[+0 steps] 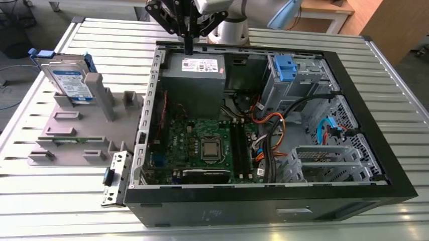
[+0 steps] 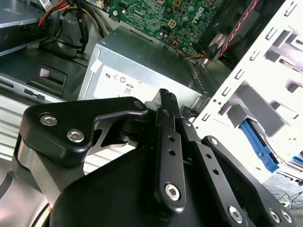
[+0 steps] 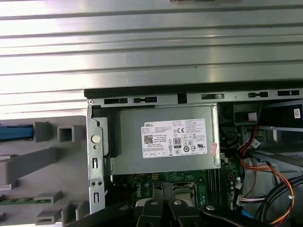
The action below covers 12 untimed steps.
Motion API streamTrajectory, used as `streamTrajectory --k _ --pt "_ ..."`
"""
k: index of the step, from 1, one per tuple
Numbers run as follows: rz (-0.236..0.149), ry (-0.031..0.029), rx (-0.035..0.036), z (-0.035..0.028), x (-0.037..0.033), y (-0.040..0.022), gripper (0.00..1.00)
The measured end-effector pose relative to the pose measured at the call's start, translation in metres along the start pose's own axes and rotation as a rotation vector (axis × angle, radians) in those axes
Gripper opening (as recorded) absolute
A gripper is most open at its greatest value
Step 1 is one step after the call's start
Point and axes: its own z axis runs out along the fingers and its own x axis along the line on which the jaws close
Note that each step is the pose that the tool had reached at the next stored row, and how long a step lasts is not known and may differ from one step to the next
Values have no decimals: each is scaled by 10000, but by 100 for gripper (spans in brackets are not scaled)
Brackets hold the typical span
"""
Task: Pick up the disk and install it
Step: 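Reach for the disk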
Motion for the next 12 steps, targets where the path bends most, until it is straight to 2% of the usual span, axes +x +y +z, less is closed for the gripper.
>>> streamTrajectory --k 12 --pt "0 0 0 0 142 -11 11"
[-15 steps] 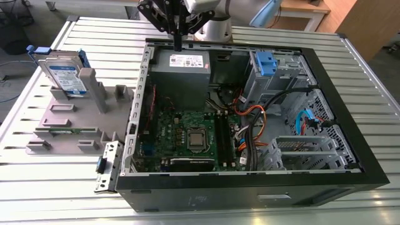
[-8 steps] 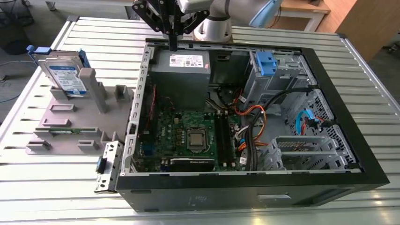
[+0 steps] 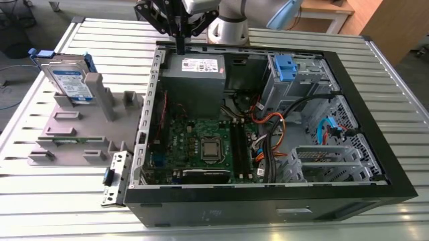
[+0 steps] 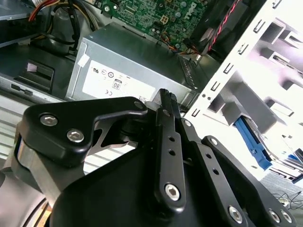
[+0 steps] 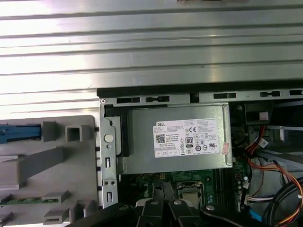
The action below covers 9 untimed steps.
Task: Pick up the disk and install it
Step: 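Reach for the disk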
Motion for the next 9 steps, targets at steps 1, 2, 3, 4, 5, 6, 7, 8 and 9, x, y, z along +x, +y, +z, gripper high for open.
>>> streamTrajectory --k 1,2,3,4,5,6,7,8,9 --pt "0 0 0 0 10 -1 11" --pt "0 0 0 0 19 -1 11" --pt "1 0 0 0 30 -2 11" --pt "0 1 1 -1 41 -3 11" --pt "0 0 1 0 54 -4 11" --pt "-1 0 0 0 66 -5 11" --pt "-1 0 1 0 79 -6 11" --pt "0 0 1 0 90 -7 11" --pt "-1 0 0 1 102 -8 11"
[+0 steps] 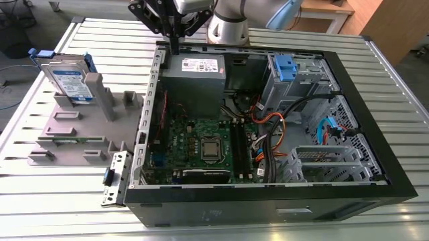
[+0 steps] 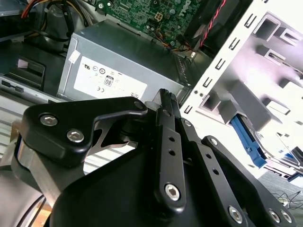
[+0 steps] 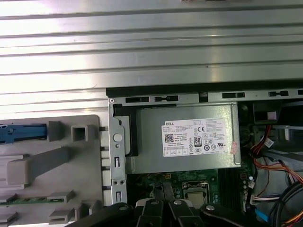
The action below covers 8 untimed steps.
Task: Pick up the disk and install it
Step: 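Reach for the disk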
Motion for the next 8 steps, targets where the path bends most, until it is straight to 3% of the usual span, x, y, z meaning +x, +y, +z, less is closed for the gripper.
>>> streamTrajectory --k 8 --pt "1 0 0 1 99 -8 11"
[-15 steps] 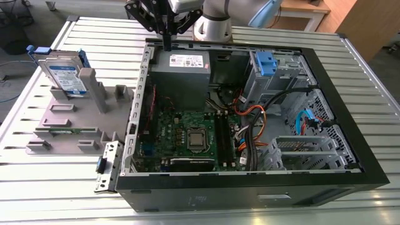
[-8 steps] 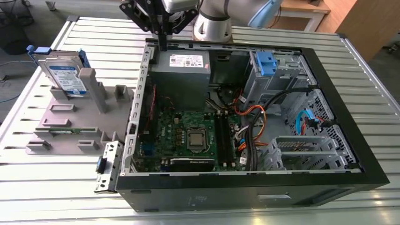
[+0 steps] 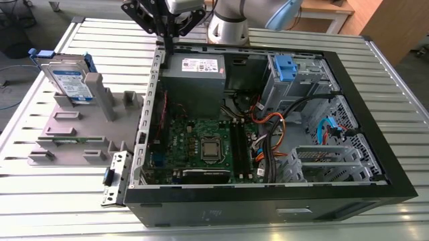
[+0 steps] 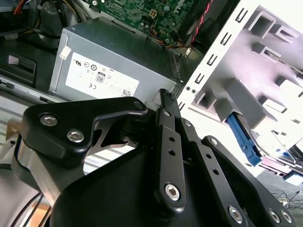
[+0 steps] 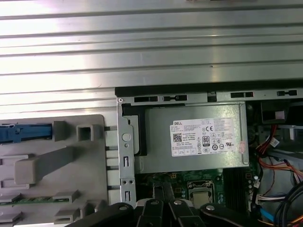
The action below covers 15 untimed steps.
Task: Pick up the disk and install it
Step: 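Reach for the disk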
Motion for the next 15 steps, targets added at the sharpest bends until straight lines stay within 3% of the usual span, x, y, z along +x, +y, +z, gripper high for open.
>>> streamTrajectory --k 15 --pt "0 0 -1 2 170 -13 11"
